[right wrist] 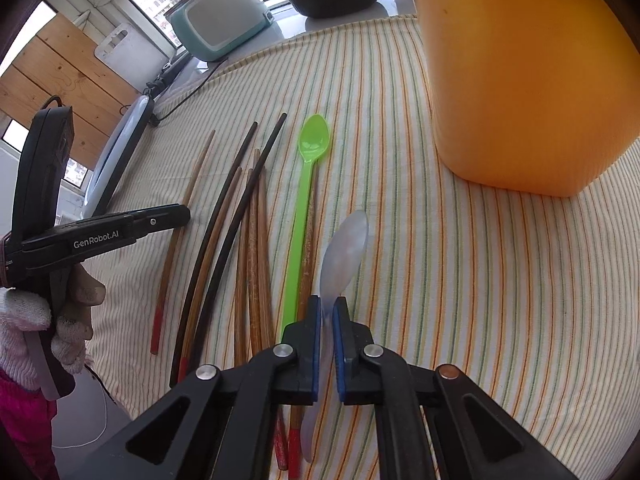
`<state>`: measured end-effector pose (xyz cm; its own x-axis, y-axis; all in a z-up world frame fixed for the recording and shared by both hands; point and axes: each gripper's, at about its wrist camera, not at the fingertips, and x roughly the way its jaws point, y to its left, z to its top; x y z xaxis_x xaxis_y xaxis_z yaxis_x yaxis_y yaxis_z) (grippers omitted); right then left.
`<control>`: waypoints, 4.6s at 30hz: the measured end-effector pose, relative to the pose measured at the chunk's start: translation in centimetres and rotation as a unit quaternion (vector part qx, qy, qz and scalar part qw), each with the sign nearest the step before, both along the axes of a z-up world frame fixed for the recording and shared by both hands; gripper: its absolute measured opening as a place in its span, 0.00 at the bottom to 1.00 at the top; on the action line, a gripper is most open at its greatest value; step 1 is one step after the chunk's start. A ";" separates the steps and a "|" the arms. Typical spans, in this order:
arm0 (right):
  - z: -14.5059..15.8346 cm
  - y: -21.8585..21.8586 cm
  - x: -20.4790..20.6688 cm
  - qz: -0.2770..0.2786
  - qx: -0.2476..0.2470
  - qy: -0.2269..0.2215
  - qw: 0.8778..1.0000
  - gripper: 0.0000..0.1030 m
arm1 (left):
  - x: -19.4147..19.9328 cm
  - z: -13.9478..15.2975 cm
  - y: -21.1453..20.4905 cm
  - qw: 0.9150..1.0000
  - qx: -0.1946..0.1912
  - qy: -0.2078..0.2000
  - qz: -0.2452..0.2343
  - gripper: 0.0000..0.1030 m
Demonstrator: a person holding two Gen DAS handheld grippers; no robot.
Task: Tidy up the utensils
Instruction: 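Grasp a wooden chopstick with the left tool while the right tool grasps the clear spoon, then carry the chopstick into the yellow container and open the left tool while the right tool drops the spoon in, then move both tools back over the remaining chopsticks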
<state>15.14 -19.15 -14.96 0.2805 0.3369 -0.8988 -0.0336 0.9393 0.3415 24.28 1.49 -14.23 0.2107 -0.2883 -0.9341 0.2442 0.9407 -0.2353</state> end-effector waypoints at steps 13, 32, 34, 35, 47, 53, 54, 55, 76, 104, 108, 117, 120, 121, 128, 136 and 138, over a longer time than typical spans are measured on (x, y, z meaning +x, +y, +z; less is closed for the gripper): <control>1.7 -1.3 -1.1 -0.001 0.002 -0.045 0.999 0.02 | -3.0 4.2 3.5 0.997 -0.053 -0.058 0.022 0.04; 13.1 -1.4 -1.8 0.018 -0.040 -0.195 0.980 0.02 | -3.9 12.5 -0.4 0.984 -0.109 -0.142 -0.008 0.04; 13.9 -1.7 -1.6 0.015 -0.042 -0.205 0.978 0.02 | -3.8 13.5 -0.8 0.982 -0.116 -0.151 -0.013 0.04; 14.2 -1.9 -1.6 0.013 -0.043 -0.210 0.977 0.02 | -3.8 14.1 -1.1 0.981 -0.119 -0.155 -0.016 0.04; 17.5 -5.8 1.0 -0.024 -0.054 -0.252 0.966 0.02 | -2.4 20.6 -4.8 0.965 -0.158 -0.203 -0.042 0.04; 18.4 -8.4 3.0 -0.052 -0.062 -0.265 0.961 0.02 | -1.4 23.0 -6.9 0.958 -0.177 -0.218 -0.053 0.04; 18.5 -8.9 3.4 -0.058 -0.066 -0.266 0.960 0.02 | -1.3 23.3 -7.4 0.958 -0.177 -0.220 -0.056 0.04; 18.5 -9.3 3.9 -0.062 -0.069 -0.265 0.960 0.02 | -1.1 23.5 -7.8 0.957 -0.179 -0.221 -0.058 0.04; 14.9 -13.1 7.6 -0.106 -0.101 -0.232 0.962 0.02 | 1.8 18.7 -15.8 0.971 -0.158 -0.154 -0.092 0.04; 14.8 -13.7 3.9 -0.114 -0.088 -0.224 0.964 0.30 | -0.7 17.4 -13.3 0.975 -0.129 -0.152 -0.095 0.34; 15.2 -13.1 2.7 -0.105 -0.077 -0.227 0.965 0.42 | -0.8 17.4 -10.8 0.976 -0.128 -0.157 -0.080 0.34; 15.3 -8.5 -0.2 -0.041 -0.060 -0.228 0.971 0.44 | -1.2 13.9 -4.1 0.986 -0.085 -0.142 -0.034 0.34; 14.4 -6.4 -0.8 -0.011 -0.050 -0.217 0.975 0.44 | -1.4 11.8 -2.2 0.989 -0.073 -0.126 -0.019 0.34; 14.1 -5.8 -0.9 -0.003 -0.045 -0.213 0.976 0.44 | -1.4 11.2 -1.7 0.990 -0.070 -0.121 -0.016 0.34; 11.1 -2.1 -1.3 0.047 -0.037 -0.178 0.982 0.35 | -2.0 6.2 0.8 0.996 -0.050 -0.076 -0.006 0.31; 7.2 -0.4 -1.5 0.061 -0.003 -0.116 0.991 0.28 | -3.2 2.5 1.0 0.998 -0.035 -0.040 -0.021 0.25; 6.1 0.0 -1.7 0.060 -0.001 -0.101 0.993 0.27 | -3.3 1.8 1.1 0.998 -0.033 -0.037 -0.024 0.25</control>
<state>13.42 -19.19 -8.85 0.4122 0.3770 -0.8294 -0.2135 0.9250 0.3144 20.97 2.54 -12.42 0.2633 -0.3597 -0.8951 0.3078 0.9107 -0.2754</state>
